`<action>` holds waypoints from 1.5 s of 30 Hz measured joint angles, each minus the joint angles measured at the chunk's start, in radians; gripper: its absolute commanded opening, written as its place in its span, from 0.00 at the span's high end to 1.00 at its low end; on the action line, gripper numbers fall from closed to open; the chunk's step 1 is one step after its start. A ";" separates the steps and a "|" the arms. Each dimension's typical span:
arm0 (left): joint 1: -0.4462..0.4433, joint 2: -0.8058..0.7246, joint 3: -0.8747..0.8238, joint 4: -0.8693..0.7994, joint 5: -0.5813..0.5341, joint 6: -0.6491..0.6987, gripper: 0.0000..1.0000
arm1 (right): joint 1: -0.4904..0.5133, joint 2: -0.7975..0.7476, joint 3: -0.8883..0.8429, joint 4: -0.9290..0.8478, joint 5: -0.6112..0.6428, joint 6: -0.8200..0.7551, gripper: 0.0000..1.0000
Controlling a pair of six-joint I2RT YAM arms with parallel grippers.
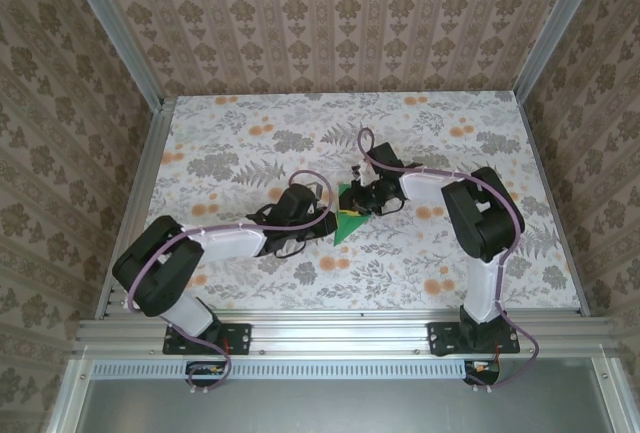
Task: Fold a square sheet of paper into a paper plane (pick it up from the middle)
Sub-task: Fourth fold the wing at the center of the table.
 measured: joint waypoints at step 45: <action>-0.028 0.154 0.057 -0.029 -0.068 -0.037 0.93 | 0.001 0.054 0.041 -0.014 0.101 0.110 0.83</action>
